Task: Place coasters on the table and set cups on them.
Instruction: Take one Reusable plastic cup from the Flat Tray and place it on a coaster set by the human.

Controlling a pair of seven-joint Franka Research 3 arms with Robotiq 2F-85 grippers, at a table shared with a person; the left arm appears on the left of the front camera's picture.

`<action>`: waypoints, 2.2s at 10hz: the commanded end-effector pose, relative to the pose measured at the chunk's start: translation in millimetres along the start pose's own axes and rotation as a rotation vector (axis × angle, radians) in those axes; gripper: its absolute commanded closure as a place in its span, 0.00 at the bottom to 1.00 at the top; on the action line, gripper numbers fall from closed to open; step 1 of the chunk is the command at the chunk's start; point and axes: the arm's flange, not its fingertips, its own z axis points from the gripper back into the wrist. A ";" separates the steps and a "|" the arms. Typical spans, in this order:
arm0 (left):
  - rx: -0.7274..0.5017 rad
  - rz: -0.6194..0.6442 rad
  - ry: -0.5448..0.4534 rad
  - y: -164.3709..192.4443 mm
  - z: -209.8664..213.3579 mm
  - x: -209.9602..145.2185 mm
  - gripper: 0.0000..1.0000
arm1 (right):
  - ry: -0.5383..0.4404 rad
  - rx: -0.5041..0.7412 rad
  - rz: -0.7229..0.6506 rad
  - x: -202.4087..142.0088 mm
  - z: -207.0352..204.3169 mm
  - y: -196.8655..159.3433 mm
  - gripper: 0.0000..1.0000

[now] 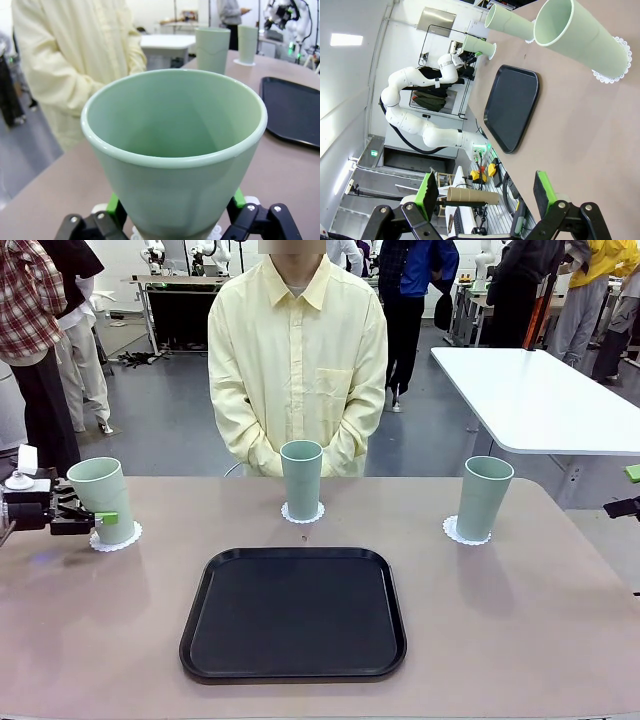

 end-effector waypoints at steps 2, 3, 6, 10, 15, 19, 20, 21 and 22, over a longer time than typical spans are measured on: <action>-0.017 -0.047 0.053 -1.8 -0.9 -3.7 0.00 | 0.002 0.001 -0.004 0.2 -0.8 1.8 0.00; -0.008 -0.044 0.103 -1.1 -1.2 -4.8 0.00 | 0.002 0.001 -0.004 0.2 -0.8 1.8 0.00; -0.033 -0.066 0.228 2.0 2.2 -5.0 0.00 | 0.002 0.001 -0.004 0.2 -0.8 1.8 0.00; -0.051 -0.085 0.335 1.9 17.4 16.2 0.00 | 0.002 0.001 -0.004 0.2 -0.8 1.8 0.00; -0.059 -0.077 0.462 11.7 45.3 44.2 0.00 | 0.002 0.001 -0.004 0.2 -0.8 1.8 0.00; 0.031 0.034 0.584 1.0 73.6 108.5 0.00 | 0.002 0.001 -0.004 0.2 -0.8 1.8 0.00; 0.111 0.058 0.625 -7.6 81.0 140.8 0.00 | 0.002 0.001 -0.004 0.2 -0.8 1.8 0.00; 0.163 0.062 0.688 -16.6 89.1 175.3 0.00 | 0.002 0.001 -0.004 0.2 -0.8 1.8 0.00; 0.212 0.065 0.736 -22.8 93.5 208.3 0.00 | 0.002 0.001 -0.004 0.2 -0.8 1.8 0.00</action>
